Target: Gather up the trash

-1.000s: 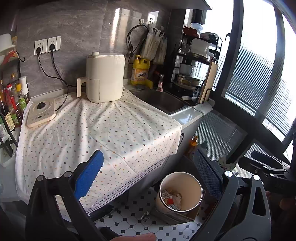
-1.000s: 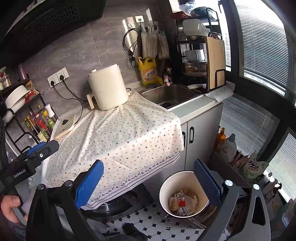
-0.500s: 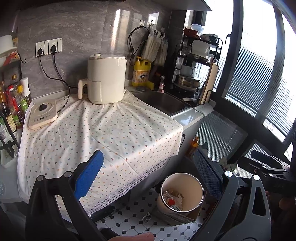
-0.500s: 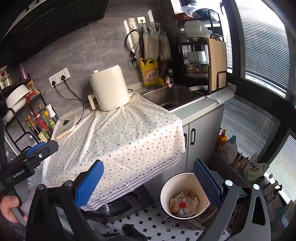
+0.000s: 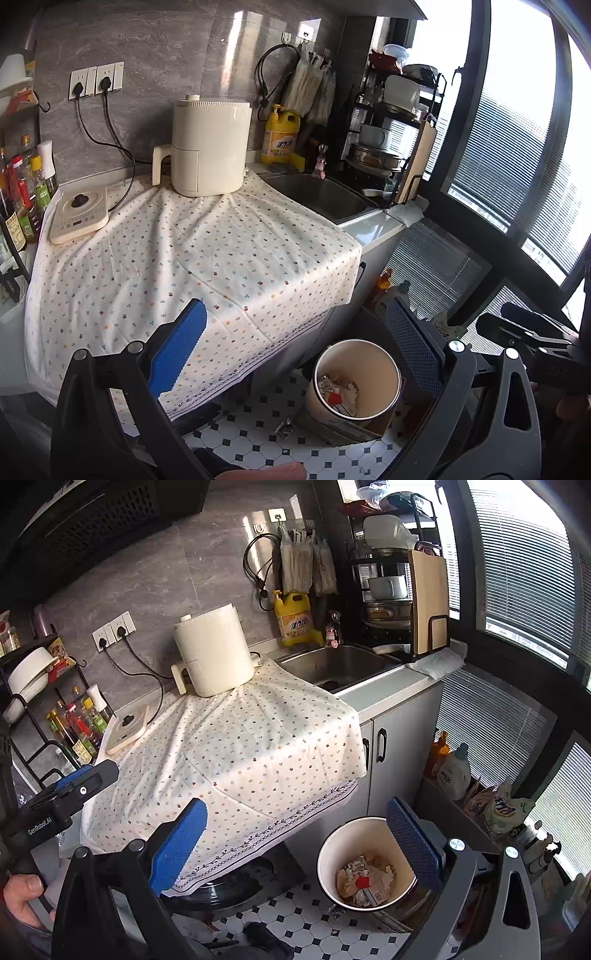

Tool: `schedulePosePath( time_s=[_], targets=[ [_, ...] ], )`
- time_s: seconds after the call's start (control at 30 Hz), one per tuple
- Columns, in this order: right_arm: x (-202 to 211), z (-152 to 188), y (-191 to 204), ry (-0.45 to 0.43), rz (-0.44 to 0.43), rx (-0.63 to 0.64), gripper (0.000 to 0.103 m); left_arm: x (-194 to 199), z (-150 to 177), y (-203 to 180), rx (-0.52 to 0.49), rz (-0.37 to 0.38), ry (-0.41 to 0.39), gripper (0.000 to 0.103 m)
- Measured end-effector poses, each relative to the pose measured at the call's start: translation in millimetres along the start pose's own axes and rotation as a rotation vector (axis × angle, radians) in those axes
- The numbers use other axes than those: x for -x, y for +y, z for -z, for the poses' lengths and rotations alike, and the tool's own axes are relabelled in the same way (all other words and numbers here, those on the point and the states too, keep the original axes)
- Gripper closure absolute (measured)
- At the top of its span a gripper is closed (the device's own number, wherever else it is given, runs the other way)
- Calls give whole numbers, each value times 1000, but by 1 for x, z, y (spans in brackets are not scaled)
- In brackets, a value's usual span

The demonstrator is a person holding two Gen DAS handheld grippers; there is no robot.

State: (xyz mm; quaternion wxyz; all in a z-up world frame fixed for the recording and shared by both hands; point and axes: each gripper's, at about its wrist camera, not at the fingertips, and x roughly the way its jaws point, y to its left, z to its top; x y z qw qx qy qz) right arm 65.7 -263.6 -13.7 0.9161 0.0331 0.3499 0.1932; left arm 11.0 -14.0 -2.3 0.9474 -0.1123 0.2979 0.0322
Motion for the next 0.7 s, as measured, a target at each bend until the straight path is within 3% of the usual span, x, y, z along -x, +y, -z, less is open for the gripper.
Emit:
schedulePosePath(
  time_s=[0.43, 0.7],
  targets=[
    [-16, 11, -5, 56, 27, -20, 8, -17, 9, 6, 0, 26, 46, 6],
    [-56, 8, 26, 120, 18, 14, 8, -30, 8, 53, 63, 9, 74, 6]
  ],
)
